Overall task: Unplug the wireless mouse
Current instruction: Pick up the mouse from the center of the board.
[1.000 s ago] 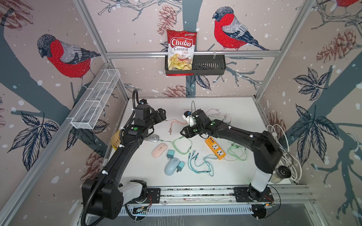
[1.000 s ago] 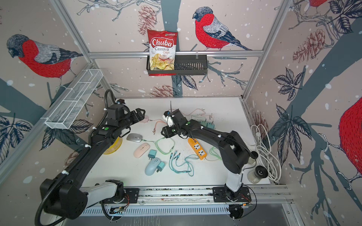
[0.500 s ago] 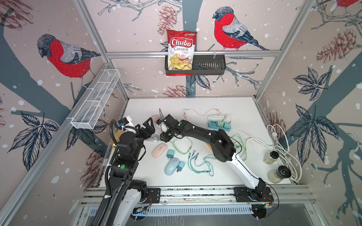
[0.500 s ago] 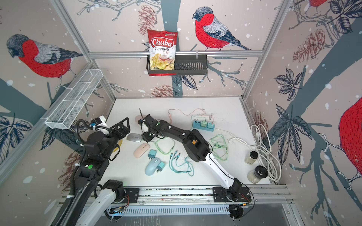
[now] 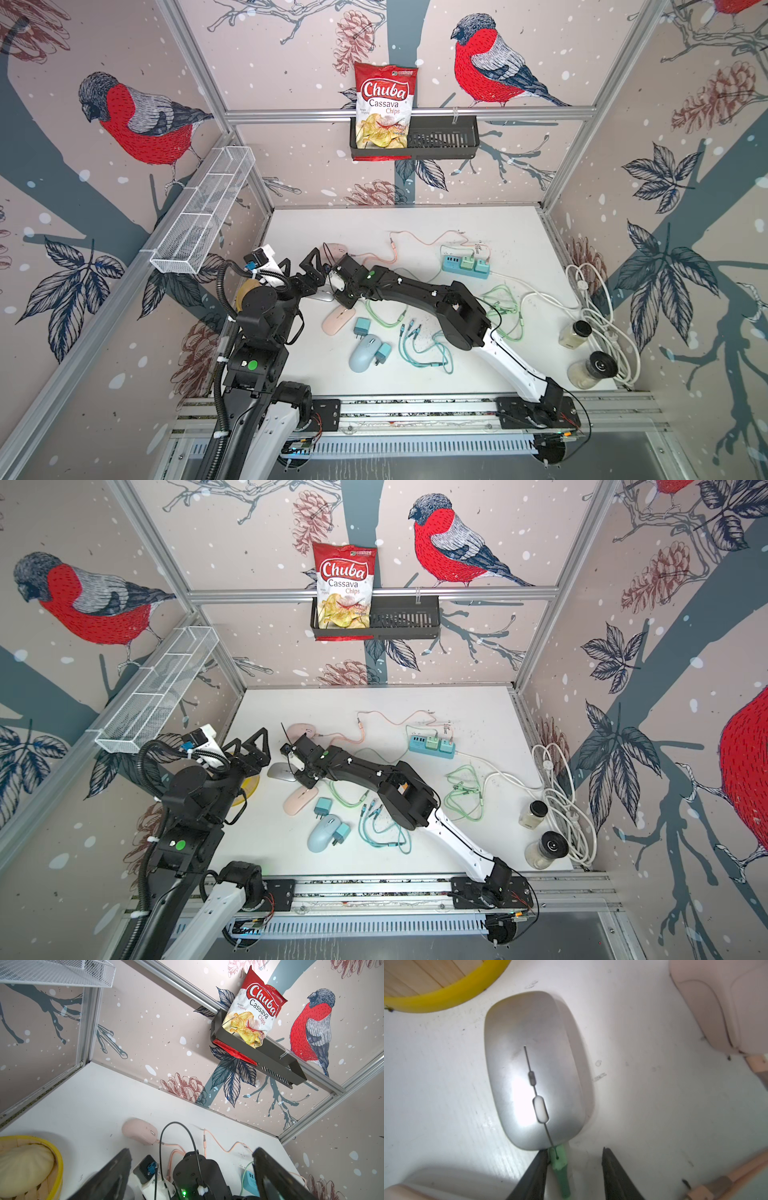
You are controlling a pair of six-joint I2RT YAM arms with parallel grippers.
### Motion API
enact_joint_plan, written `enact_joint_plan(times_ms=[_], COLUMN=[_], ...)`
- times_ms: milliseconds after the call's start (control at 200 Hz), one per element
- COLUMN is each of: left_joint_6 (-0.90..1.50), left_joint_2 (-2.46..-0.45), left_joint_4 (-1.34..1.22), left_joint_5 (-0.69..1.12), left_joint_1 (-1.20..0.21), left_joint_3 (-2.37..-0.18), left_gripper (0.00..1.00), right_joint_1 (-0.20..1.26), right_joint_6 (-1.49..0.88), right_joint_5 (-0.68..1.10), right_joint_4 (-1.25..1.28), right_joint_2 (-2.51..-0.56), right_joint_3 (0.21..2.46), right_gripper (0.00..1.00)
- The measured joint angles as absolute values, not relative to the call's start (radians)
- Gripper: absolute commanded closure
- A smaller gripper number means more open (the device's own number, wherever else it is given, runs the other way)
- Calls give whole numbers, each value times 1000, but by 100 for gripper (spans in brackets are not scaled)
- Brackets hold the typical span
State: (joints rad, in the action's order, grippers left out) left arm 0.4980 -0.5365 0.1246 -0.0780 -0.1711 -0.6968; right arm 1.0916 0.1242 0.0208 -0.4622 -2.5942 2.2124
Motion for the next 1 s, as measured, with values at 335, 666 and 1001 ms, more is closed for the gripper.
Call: enact_joint_plan(times_ms=[335,666,1001], left_joint_6=[490,490,490], left_joint_2=[-532,-548,-572], left_joint_4=[130,140,139], left_joint_5=[-78,-75,-47], left_joint_1=[-171,-171,-171], left_joint_3=[-702,-704,-696], left_gripper=[8,8,8], right_joint_1=[1155,1070,1018], right_joint_6=[241,187,129], right_joint_5=[-173,-117,-54], right_joint_4=[-402,-413,-411], right_joint_2=[-2597,-2490,-2201], right_joint_3=[2186,2057,1789], right_gripper=[93,100,100])
